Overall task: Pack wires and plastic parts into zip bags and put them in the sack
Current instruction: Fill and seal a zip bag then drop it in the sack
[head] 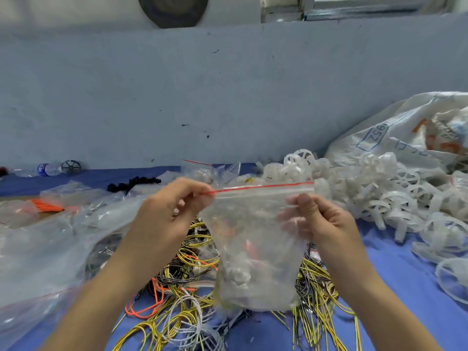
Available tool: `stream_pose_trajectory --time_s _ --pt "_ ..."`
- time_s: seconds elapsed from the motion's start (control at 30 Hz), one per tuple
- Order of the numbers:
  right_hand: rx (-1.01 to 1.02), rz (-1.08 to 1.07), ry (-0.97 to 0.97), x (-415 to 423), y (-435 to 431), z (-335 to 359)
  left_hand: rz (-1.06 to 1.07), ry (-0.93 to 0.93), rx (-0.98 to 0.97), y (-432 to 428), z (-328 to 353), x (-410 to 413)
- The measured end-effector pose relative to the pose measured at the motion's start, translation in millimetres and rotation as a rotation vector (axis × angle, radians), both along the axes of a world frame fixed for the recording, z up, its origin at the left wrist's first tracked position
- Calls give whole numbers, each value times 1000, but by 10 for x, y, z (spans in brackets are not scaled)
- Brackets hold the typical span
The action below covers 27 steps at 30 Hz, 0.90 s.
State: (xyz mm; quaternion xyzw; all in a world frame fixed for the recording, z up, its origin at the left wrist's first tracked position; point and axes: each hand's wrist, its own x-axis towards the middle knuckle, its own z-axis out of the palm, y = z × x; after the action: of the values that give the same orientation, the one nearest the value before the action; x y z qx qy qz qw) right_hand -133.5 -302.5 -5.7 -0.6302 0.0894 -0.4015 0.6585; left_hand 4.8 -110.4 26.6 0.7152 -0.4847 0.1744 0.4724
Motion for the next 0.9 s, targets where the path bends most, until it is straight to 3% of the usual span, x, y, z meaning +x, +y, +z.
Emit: stream_pose_trajectory --time_s 0.1,0.3,0.5,0.7,0.9 --pt "10 31 16 22 27 -30 -68 296 -118 -35 -73 51" --pt "9 64 -122 -103 24 209 -355 452 -337 96 168 22" --pt "124 34 25 -5 3 2 -272 681 -214 -83 -105 103" --pt "117 -22 84 62 -89 -116 -236 721 -197 -134 -348 172" --pt "29 34 21 105 -102 -10 -246 591 -187 -138 -313 155"
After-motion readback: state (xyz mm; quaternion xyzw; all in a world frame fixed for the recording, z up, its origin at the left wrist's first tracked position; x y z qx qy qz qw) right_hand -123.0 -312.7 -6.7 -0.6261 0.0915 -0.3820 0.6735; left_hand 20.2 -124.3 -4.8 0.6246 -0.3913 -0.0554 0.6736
